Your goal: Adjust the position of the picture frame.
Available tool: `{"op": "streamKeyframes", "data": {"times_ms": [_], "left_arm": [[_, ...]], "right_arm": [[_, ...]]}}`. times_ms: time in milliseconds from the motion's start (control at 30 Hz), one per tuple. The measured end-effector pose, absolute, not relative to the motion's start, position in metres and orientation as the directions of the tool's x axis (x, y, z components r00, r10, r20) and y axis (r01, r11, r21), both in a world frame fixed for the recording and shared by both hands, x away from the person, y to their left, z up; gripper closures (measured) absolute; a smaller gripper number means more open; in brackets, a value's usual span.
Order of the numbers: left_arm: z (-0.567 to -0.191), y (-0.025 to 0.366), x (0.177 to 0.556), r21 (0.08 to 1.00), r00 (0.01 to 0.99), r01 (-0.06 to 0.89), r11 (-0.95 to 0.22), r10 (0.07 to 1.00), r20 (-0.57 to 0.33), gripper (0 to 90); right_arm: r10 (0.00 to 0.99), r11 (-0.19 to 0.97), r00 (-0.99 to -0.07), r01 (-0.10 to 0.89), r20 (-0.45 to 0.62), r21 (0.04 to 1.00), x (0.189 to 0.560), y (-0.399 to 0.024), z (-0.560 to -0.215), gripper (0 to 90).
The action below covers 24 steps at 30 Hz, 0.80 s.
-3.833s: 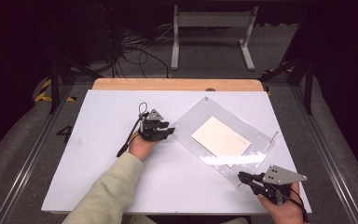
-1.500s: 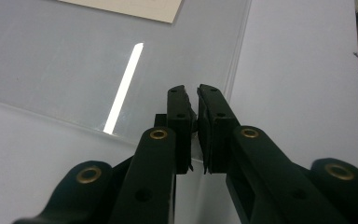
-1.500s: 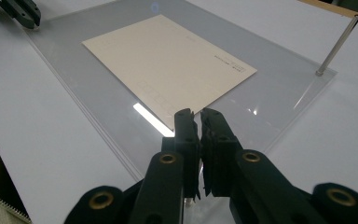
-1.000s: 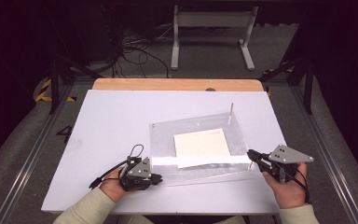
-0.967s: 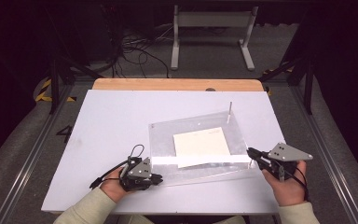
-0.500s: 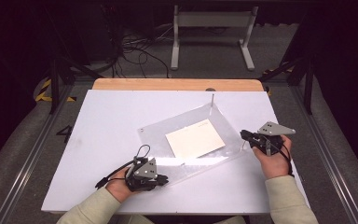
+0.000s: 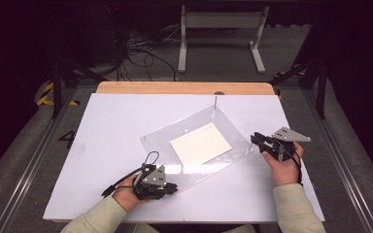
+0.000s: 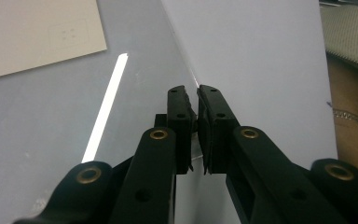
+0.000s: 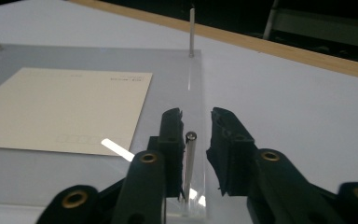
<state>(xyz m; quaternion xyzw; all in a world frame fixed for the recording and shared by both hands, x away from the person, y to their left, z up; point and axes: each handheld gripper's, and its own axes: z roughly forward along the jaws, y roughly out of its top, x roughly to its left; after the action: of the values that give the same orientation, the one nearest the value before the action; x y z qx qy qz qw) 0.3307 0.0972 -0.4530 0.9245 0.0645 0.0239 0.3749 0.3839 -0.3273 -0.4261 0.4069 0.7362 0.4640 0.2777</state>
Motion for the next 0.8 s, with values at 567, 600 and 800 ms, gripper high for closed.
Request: {"op": "streamKeyframes", "data": {"times_ms": [567,600,800], "left_arm": [[-0.453,0.042,0.314,0.702,1.000,0.028,-0.712,0.029,-0.011,83.8],[-0.453,0.036,0.313,0.702,1.000,0.023,-0.712,0.022,-0.010,83.8],[-0.454,0.006,0.308,0.710,1.000,0.002,-0.705,-0.005,-0.008,83.8]], "right_arm": [[0.825,0.257,-0.565,0.372,-0.002,0.892,0.333,-0.346,-0.423,65.8],[0.825,0.257,-0.565,0.372,-0.002,0.892,0.333,-0.346,-0.423,65.8],[0.817,0.253,-0.577,0.378,0.013,0.891,0.327,-0.345,-0.423,65.6]]}}
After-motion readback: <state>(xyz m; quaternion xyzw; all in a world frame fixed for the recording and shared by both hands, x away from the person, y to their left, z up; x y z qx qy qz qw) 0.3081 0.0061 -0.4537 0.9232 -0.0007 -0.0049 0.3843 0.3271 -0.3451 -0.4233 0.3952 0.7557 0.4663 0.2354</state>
